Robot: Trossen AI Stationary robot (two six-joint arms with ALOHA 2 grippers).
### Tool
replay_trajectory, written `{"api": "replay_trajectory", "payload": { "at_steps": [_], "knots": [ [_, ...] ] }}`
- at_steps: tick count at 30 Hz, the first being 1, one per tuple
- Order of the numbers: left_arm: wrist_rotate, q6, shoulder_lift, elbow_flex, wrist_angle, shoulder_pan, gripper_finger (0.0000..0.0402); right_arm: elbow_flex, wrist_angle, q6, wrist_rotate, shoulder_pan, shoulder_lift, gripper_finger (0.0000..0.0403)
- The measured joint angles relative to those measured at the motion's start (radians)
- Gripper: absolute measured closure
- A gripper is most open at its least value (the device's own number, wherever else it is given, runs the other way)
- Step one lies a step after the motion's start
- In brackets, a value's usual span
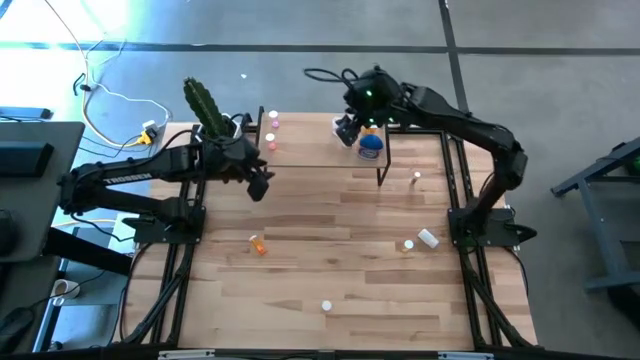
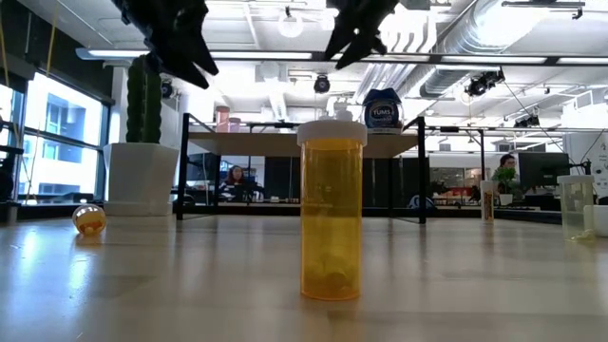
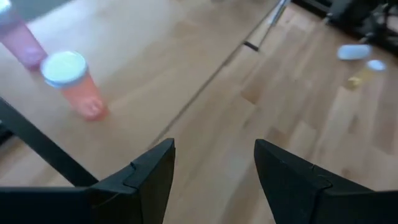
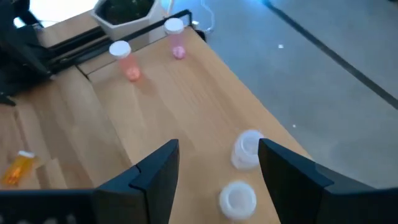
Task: Pick and place medicine bottles onto shelf by color
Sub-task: Put the top orange pill bottle on the shelf
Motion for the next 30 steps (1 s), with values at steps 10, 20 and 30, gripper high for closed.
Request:
{"api": "replay_trajectory", "payload": {
  "at_steps": [10,20,30],
  "knots": [
    [0.012,-0.127,-0.013,0.000,-0.086,-0.121,0.0193,-0.221,0.004,0.256,0.231,0.136,-0.232,0.0192],
    [-0.059,-0.189,-0.013,0.000,-0.151,-0.273,0.0193,-0.480,-0.006,0.655,0.325,0.332,-0.409,0.0192],
    [-0.079,-0.367,-0.013,0.000,-0.208,-0.372,0.0193,-0.614,-0.036,0.879,0.333,0.469,-0.450,0.0192]
  ]
}}
